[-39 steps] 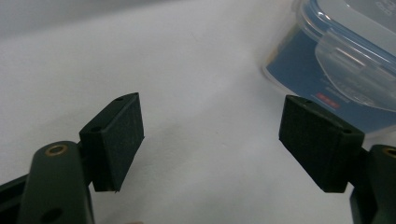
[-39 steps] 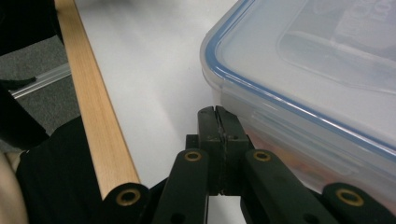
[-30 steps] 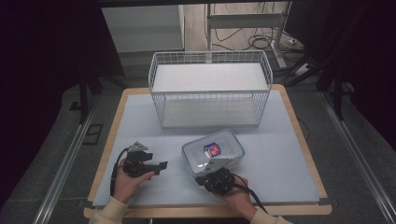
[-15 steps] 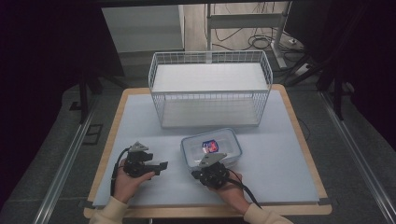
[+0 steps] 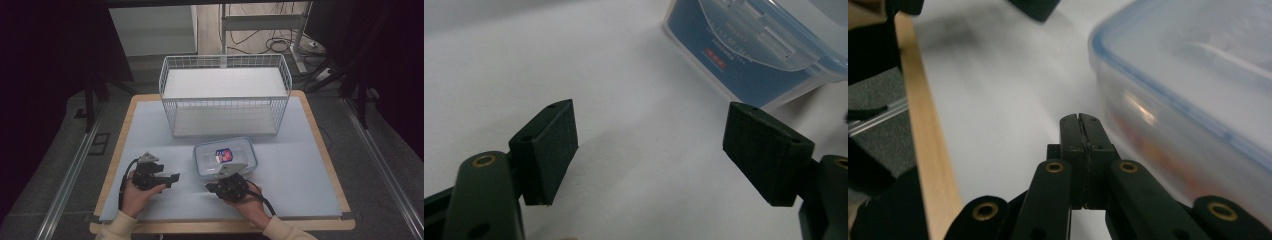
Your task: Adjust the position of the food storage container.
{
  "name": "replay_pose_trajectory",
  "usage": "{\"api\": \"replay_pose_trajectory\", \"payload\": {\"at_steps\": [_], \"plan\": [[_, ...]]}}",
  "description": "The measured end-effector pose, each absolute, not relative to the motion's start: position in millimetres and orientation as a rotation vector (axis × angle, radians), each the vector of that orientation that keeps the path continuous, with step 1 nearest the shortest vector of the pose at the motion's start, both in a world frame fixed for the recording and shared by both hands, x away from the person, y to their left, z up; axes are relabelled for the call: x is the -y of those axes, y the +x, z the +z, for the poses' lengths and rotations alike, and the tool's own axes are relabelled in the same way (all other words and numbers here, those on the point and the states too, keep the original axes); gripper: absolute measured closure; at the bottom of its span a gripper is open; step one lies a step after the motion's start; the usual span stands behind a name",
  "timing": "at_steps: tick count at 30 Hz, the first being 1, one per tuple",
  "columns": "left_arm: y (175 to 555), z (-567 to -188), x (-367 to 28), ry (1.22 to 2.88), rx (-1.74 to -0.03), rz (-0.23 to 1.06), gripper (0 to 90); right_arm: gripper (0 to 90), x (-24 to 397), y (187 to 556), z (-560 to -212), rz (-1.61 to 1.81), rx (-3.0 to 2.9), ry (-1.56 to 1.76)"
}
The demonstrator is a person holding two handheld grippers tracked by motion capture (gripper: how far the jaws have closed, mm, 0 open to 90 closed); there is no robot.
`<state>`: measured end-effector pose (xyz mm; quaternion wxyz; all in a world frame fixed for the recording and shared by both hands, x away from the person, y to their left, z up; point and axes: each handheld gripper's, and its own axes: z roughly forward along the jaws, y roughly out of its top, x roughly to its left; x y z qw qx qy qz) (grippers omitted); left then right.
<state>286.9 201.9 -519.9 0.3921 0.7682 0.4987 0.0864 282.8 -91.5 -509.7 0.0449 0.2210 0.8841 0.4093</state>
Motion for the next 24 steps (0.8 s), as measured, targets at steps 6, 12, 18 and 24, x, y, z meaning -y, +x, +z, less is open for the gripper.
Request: {"api": "replay_pose_trajectory", "payload": {"at_steps": [6,12,18,24], "plan": [[286.9,-518.9,-201.3,1.947,-1.268,0.231,21.6,89.9,142.9,274.3,-509.8,1.246,-2.684,0.776],[286.5,-517.8,-200.5,1.942,-1.272,0.238,21.3,89.8,188.3,276.0,-504.7,1.275,-2.627,0.900],[286.2,-517.9,-199.7,1.944,-1.273,0.235,21.3,89.7,237.7,282.2,-499.1,1.241,-2.507,1.011],[286.2,-517.0,-200.5,1.940,-1.272,0.239,21.3,88.3,262.6,294.3,-496.9,1.236,-2.444,1.101]]}}
